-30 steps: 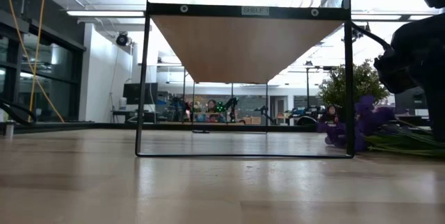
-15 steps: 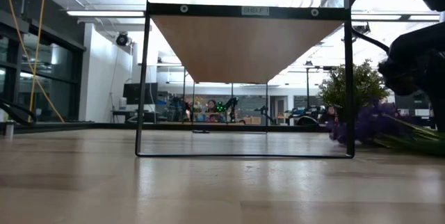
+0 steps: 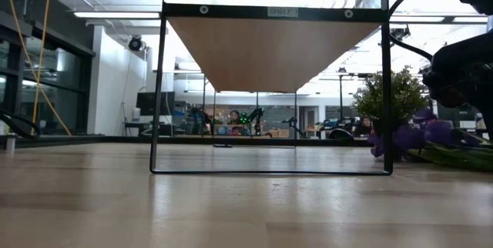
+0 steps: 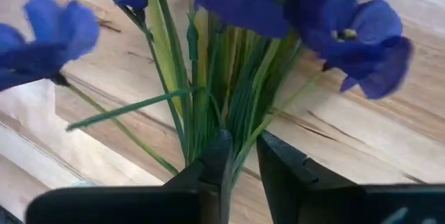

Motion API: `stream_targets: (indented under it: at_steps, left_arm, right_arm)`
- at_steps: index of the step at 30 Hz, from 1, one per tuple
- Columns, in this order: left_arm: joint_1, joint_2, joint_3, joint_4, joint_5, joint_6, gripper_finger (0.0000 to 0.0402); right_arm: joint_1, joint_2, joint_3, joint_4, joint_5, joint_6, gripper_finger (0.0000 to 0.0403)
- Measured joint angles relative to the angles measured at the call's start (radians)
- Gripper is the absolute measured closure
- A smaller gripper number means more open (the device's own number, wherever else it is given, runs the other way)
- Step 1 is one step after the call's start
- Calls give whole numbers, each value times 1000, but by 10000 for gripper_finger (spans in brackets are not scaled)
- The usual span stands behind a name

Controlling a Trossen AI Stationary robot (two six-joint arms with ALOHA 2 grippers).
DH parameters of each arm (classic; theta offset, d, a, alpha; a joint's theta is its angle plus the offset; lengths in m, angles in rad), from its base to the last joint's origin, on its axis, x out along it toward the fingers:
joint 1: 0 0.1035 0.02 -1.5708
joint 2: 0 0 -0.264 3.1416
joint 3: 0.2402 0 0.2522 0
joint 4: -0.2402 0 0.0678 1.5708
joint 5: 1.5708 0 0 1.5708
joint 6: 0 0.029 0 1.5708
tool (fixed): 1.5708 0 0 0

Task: Pick and place flowers into a vace then onto a shelf
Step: Put the violet flowers into the right transparent vase

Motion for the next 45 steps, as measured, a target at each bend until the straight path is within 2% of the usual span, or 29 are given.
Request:
stream_targets:
  at_steps: [10,26,41,45]
  left_arm:
    - [0,0,0,0,0,1,169]
    - [0,0,0,0,0,4,169]
    - [0,0,0,0,0,4,169]
    - [0,0,0,0,0,4,169]
  right_arm:
    - [0,-24,-2,-54,-11,4,398]
    - [0,-196,3,-267,12,26,400]
    - [0,-253,201,-710,121,-7,402]
    - [0,-257,250,-778,168,-18,402]
